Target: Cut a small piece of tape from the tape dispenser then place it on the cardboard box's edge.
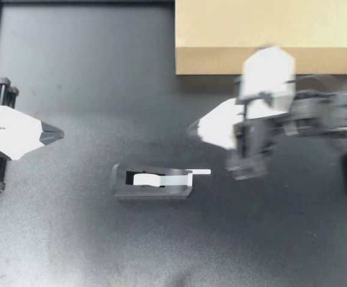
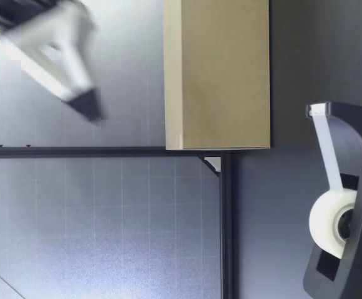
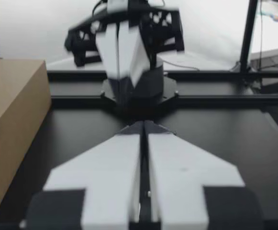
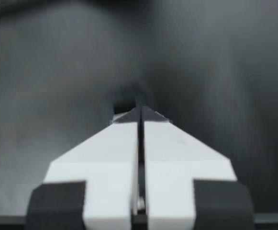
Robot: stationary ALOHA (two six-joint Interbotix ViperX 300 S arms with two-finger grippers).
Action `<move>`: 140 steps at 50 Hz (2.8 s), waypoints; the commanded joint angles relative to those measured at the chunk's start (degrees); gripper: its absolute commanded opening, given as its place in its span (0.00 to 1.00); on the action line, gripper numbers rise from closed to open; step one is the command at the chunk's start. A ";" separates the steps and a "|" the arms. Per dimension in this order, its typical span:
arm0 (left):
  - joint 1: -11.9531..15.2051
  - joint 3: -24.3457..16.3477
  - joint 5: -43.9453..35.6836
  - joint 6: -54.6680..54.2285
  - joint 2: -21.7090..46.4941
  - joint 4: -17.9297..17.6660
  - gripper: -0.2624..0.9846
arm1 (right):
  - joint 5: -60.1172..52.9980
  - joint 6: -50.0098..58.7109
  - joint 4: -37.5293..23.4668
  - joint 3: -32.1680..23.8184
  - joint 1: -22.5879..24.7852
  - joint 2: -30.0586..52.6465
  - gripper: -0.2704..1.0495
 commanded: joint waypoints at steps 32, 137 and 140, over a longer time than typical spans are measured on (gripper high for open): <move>-0.09 2.11 -0.62 -0.79 0.35 -0.26 0.12 | 52.56 -24.35 26.98 -31.20 -4.31 25.14 0.13; -0.09 3.16 -0.62 -0.88 0.35 -0.53 0.12 | 64.07 -36.47 44.56 -36.39 -12.48 39.37 0.17; -0.09 3.08 -0.62 -0.79 0.35 -0.53 0.12 | 64.07 -36.47 44.65 -36.39 -12.48 39.11 0.15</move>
